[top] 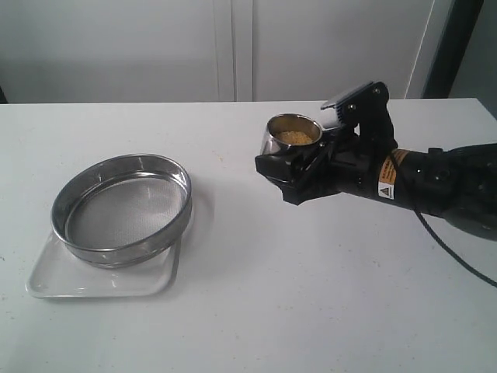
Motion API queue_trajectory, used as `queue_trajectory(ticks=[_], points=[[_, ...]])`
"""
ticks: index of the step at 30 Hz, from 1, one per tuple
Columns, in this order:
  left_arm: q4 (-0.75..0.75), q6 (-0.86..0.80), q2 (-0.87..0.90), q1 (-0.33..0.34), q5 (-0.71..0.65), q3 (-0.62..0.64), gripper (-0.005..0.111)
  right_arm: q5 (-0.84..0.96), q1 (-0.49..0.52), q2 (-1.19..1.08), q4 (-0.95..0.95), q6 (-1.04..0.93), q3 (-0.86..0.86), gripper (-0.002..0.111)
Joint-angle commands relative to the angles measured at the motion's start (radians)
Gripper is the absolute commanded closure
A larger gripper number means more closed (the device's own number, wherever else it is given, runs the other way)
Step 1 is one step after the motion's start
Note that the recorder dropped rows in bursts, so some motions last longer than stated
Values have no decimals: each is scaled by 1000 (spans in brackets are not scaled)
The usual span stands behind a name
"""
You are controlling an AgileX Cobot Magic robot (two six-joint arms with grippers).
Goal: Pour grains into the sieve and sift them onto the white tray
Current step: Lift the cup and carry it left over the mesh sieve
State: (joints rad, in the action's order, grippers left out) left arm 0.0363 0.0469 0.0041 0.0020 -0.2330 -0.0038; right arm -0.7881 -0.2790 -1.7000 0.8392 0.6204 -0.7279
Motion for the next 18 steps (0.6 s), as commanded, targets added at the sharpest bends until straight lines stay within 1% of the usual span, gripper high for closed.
queue_trajectory(ticks=[1, 7, 13, 18], points=[[8, 0, -4, 1, 1, 4, 107, -16, -1, 14, 45, 72, -39, 108], [8, 0, -4, 1, 1, 4, 107, 13, -16, 14, 63, 101, -69, 108], [8, 0, -4, 1, 1, 4, 107, 102, -79, 14, 74, 92, -90, 108], [8, 0, -4, 1, 1, 4, 107, 136, -123, 14, 75, 94, -128, 108]])
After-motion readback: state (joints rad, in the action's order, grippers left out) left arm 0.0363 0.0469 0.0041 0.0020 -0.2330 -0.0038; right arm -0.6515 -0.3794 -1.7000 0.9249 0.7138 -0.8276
